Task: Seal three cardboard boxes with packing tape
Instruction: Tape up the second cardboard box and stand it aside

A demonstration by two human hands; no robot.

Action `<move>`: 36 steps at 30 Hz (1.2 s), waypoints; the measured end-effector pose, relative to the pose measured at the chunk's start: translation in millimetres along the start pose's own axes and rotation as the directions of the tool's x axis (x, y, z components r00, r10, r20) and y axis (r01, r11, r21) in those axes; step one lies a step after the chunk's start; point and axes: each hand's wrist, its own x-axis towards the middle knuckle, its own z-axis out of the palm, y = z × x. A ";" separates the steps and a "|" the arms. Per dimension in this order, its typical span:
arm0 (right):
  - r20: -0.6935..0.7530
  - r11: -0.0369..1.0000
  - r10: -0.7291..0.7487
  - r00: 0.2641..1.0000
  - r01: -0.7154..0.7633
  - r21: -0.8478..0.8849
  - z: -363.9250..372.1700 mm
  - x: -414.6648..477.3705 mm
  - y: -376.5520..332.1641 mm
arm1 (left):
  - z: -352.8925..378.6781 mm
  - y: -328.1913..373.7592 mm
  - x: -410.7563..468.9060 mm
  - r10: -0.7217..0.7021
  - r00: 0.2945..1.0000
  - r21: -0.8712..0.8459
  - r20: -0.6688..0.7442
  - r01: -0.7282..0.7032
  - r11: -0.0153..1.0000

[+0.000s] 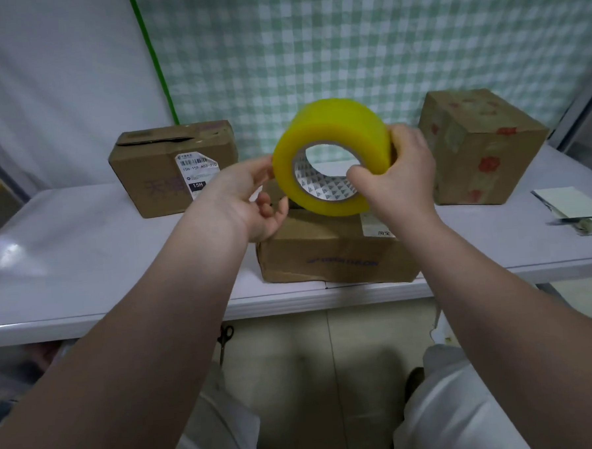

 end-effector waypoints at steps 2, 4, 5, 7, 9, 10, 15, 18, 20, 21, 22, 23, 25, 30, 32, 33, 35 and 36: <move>0.030 0.999 -0.033 0.999 0.033 -0.022 -0.8 5.8 -1.6 | -2.4 -4.3 4.5 0.024 0.999 0.029 -0.021 -0.023 0.999; 0.039 0.999 -0.046 0.998 0.047 -0.023 -0.1 10.5 -2.8 | -2.6 -6.1 6.3 0.045 0.999 0.034 -0.012 -0.045 0.998; 0.036 0.999 -0.050 0.998 0.051 -0.017 0.7 12.5 -2.9 | -3.1 -5.8 7.6 0.065 0.998 0.051 -0.011 -0.064 0.997; 0.030 0.998 -0.064 0.997 0.065 -0.006 2.2 16.2 -3.3 | -4.6 -3.8 10.1 0.117 0.993 0.122 -0.018 -0.114 0.986; 0.029 0.997 -0.081 0.996 0.082 -0.014 4.2 19.5 -4.7 | -6.4 -0.7 11.5 0.155 0.988 0.204 -0.015 -0.149 0.968; 0.029 0.996 -0.090 0.996 0.091 -0.024 5.3 21.2 -5.6 | -7.5 1.0 12.0 0.164 0.986 0.238 -0.010 -0.157 0.958; 0.043 0.991 -0.117 0.992 0.119 -0.063 11.2 30.1 -11.3 | -8.9 3.5 16.5 0.224 0.975 0.343 -0.002 -0.210 0.916; 0.072 0.980 -0.149 0.986 0.157 -0.125 12.1 36.0 -15.2 | -15.2 7.9 25.2 0.327 0.945 0.414 -0.035 -0.284 0.865; 0.118 0.954 -0.202 0.972 0.222 -0.202 10.4 41.2 -17.5 | -24.8 16.5 30.7 0.383 0.921 0.380 -0.067 -0.332 0.864; 0.148 0.934 -0.228 0.962 0.259 -0.247 9.8 43.7 -18.5 | -29.6 20.2 33.0 0.404 0.911 0.364 -0.081 -0.350 0.863; 0.174 0.914 -0.248 0.953 0.290 -0.285 9.3 45.9 -19.2 | -33.3 21.9 34.8 0.418 0.904 0.361 -0.091 -0.362 0.860; 0.194 0.896 -0.265 0.944 0.316 -0.313 9.4 47.8 -20.3 | -35.4 21.1 36.1 0.426 0.900 0.361 -0.097 -0.367 0.857; 0.227 0.854 -0.327 0.917 0.389 -0.344 11.2 51.2 -24.4 | -37.0 14.0 39.4 0.427 0.898 0.352 -0.106 -0.368 0.861; 0.351 0.706 -0.432 0.831 0.554 -0.441 21.3 60.5 -40.1 | -43.5 -5.4 51.4 0.426 0.894 0.263 -0.142 -0.380 0.887; 0.403 0.642 -0.450 0.797 0.602 -0.475 27.9 60.6 -42.4 | -46.5 -11.9 54.9 0.420 0.893 0.235 -0.159 -0.379 0.895; 0.427 0.619 -0.452 0.783 0.620 -0.482 31.6 60.3 -42.7 | -48.0 -15.2 56.8 0.412 0.896 0.220 -0.167 -0.373 0.901; 0.456 0.597 -0.446 0.770 0.636 -0.489 38.3 60.5 -41.4 | -50.9 -20.8 60.7 0.388 0.905 0.168 -0.177 -0.360 0.918; 0.461 0.594 -0.445 0.768 0.638 -0.490 40.3 61.0 -40.7 | -51.5 -22.8 62.1 0.376 0.909 0.132 -0.180 -0.356 0.925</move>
